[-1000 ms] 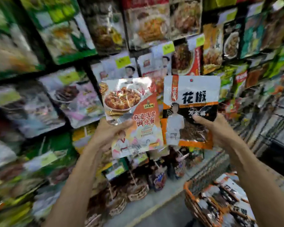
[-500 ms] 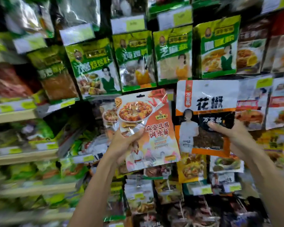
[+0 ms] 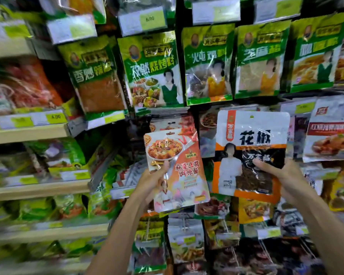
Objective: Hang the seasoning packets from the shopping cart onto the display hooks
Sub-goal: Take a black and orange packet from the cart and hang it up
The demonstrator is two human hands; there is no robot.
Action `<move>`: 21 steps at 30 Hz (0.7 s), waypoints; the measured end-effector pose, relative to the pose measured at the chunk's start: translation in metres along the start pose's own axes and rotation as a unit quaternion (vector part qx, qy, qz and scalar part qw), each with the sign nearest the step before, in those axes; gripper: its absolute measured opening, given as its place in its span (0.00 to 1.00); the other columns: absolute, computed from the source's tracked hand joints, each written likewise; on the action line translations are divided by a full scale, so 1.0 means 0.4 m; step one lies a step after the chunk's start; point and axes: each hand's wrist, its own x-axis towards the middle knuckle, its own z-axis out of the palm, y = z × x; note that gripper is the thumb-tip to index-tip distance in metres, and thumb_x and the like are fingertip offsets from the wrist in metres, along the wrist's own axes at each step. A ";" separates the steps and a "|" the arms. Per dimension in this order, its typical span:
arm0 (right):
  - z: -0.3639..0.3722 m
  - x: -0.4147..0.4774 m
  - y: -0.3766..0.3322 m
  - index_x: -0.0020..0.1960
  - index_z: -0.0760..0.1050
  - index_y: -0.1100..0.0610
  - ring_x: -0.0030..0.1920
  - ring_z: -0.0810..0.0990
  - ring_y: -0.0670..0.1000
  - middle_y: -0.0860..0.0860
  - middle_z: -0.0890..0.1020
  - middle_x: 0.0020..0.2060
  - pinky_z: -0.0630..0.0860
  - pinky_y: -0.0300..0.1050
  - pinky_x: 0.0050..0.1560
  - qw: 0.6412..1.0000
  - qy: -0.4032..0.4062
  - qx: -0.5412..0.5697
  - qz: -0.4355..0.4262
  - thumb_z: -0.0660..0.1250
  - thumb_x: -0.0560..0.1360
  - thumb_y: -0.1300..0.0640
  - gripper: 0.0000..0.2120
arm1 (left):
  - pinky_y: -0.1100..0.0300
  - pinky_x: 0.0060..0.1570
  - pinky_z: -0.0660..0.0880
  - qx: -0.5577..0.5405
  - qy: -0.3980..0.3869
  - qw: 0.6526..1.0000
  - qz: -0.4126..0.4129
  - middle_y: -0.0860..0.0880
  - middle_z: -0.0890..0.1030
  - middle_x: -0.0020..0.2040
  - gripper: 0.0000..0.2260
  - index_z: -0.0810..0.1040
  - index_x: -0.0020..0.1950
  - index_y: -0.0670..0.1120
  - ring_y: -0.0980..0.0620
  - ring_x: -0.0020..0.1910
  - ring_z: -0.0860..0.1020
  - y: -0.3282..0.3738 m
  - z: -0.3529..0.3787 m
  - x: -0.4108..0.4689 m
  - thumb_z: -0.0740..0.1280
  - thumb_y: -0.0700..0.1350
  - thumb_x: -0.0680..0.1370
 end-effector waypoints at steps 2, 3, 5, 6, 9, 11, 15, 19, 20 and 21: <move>0.002 0.007 0.000 0.26 0.78 0.41 0.40 0.84 0.46 0.41 0.82 0.28 0.75 0.56 0.56 1.000 0.012 -0.009 -0.003 0.75 0.62 0.52 0.10 | 0.54 0.29 0.73 -0.009 -0.005 1.000 -0.001 0.49 0.66 0.19 0.27 0.78 0.47 0.33 0.50 0.21 0.71 0.015 0.001 0.023 0.73 0.58 0.68; 0.004 0.008 -0.003 0.26 0.78 0.41 0.38 0.84 0.44 0.41 0.82 0.28 0.76 0.54 0.53 1.000 0.018 -0.014 -0.005 0.74 0.62 0.52 0.10 | 0.54 0.28 0.74 -0.009 -0.001 1.000 0.001 0.49 0.67 0.19 0.35 0.70 0.58 0.25 0.51 0.21 0.72 0.019 -0.001 0.041 0.73 0.56 0.71; 0.002 0.019 0.001 0.25 0.78 0.41 0.36 0.83 0.41 0.41 0.81 0.28 0.75 0.49 0.48 1.000 0.017 -0.011 -0.004 0.74 0.63 0.53 0.11 | 0.55 0.28 0.74 0.004 0.001 1.000 0.017 0.49 0.67 0.19 0.34 0.72 0.57 0.25 0.51 0.21 0.72 0.035 0.000 0.067 0.72 0.56 0.70; 0.002 0.026 0.004 0.26 0.78 0.42 0.36 0.83 0.41 0.41 0.81 0.28 0.75 0.48 0.47 1.000 0.015 -0.006 -0.004 0.74 0.64 0.53 0.11 | 0.54 0.29 0.73 0.010 -0.001 1.000 0.018 0.49 0.66 0.20 0.28 0.76 0.50 0.32 0.51 0.21 0.71 0.044 0.002 0.076 0.73 0.57 0.68; 0.005 0.043 0.018 0.30 0.78 0.45 0.37 0.83 0.43 0.42 0.81 0.29 0.77 0.42 0.42 1.000 0.011 -0.007 -0.011 0.74 0.64 0.54 0.07 | 0.54 0.29 0.69 0.008 -0.010 1.000 0.012 0.51 0.68 0.26 0.17 0.77 0.47 0.41 0.52 0.22 0.70 0.043 -0.009 0.107 0.72 0.54 0.71; 0.011 0.049 0.025 0.34 0.77 0.47 0.37 0.83 0.43 0.42 0.82 0.29 0.77 0.40 0.40 1.000 0.011 -0.010 -0.013 0.74 0.63 0.53 0.06 | 0.57 0.26 0.69 0.004 -0.018 1.000 0.015 0.53 0.68 0.25 0.12 0.78 0.43 0.44 0.53 0.22 0.70 0.027 -0.019 0.122 0.71 0.53 0.72; 0.021 0.061 0.032 0.34 0.78 0.42 0.43 0.83 0.44 0.40 0.82 0.32 0.76 0.47 0.48 1.000 -0.006 -0.023 -0.011 0.75 0.62 0.51 0.07 | 0.61 0.25 0.69 0.006 -0.016 0.999 0.028 0.57 0.68 0.25 0.15 0.79 0.50 0.42 0.54 0.23 0.68 0.009 -0.023 0.141 0.71 0.53 0.72; 0.030 0.071 0.040 0.58 0.71 0.56 0.66 0.73 0.57 0.50 0.78 0.58 0.68 0.61 0.69 1.000 0.000 0.010 0.003 0.78 0.61 0.49 0.30 | 0.57 0.27 0.69 0.012 -0.024 0.999 0.037 0.49 0.66 0.33 0.17 0.81 0.51 0.43 0.52 0.24 0.68 0.024 -0.010 0.158 0.72 0.54 0.70; 0.032 0.074 0.041 0.60 0.67 0.56 0.69 0.70 0.59 0.54 0.74 0.63 0.66 0.61 0.70 1.000 0.002 0.013 0.006 0.78 0.61 0.49 0.33 | 0.56 0.28 0.68 0.014 -0.022 0.999 0.035 0.47 0.66 0.35 0.17 0.81 0.50 0.42 0.51 0.24 0.68 0.027 -0.008 0.163 0.72 0.54 0.71; 0.034 0.075 0.041 0.62 0.66 0.56 0.70 0.69 0.59 0.56 0.73 0.66 0.66 0.61 0.71 1.000 0.002 0.012 0.006 0.77 0.61 0.49 0.34 | 0.56 0.28 0.67 0.016 -0.019 0.999 0.032 0.46 0.66 0.37 0.17 0.80 0.50 0.41 0.51 0.24 0.69 0.028 -0.008 0.167 0.72 0.54 0.71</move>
